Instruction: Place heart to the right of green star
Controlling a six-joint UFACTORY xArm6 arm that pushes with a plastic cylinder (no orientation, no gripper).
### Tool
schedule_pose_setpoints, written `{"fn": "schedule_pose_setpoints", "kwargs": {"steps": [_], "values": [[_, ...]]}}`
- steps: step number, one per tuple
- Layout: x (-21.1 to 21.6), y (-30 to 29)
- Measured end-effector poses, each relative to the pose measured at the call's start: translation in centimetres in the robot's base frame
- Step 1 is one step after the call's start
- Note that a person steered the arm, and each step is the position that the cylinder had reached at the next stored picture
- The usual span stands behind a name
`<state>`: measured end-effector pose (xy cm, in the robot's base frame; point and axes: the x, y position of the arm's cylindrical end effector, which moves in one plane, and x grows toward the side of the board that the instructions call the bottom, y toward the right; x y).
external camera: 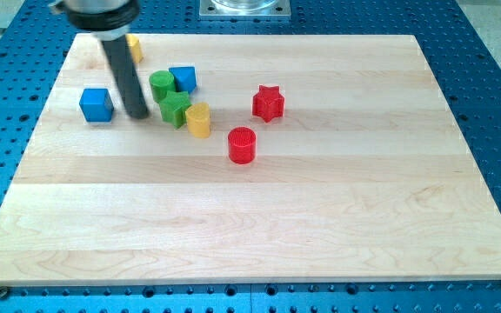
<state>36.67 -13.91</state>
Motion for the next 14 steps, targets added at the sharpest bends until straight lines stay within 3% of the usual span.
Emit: {"fn": "schedule_pose_setpoints", "kwargs": {"steps": [1,2,3,4,5,7,8,10,11,12,13,14], "values": [[-1.3,4.2],[2.6,-1.5],[3.2,4.1],[-1.5,9.6],[-0.2,10.0],[-6.7,12.3],[-5.9,14.0],[-9.5,15.7],[-8.2,20.4],[-10.5,20.3],[-10.9,16.0],[-7.6,12.5]]}}
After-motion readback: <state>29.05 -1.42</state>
